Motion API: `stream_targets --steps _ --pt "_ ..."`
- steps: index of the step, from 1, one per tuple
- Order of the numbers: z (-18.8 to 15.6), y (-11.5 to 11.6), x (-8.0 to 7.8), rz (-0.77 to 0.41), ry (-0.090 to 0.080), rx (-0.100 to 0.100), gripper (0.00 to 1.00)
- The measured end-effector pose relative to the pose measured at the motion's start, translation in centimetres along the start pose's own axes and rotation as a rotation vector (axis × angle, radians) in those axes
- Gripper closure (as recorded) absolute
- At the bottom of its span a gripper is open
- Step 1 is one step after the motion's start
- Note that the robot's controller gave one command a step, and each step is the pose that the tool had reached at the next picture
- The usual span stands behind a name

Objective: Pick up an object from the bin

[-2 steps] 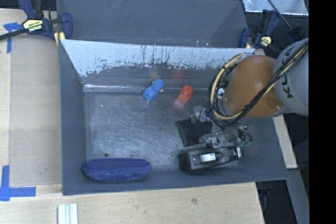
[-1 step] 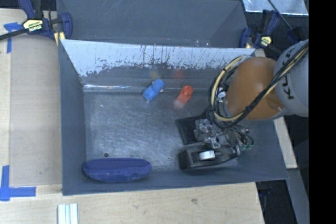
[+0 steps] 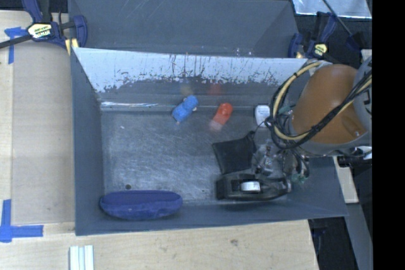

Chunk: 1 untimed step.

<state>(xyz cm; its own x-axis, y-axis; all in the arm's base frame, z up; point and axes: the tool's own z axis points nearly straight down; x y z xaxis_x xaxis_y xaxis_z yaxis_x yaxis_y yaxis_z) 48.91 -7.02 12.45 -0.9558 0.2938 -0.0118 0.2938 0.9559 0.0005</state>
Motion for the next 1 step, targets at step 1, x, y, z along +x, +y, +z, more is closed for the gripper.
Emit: stream_targets --steps 1 --pt "1.56 -0.42 -0.21 0.401 0.003 0.002 1.0"
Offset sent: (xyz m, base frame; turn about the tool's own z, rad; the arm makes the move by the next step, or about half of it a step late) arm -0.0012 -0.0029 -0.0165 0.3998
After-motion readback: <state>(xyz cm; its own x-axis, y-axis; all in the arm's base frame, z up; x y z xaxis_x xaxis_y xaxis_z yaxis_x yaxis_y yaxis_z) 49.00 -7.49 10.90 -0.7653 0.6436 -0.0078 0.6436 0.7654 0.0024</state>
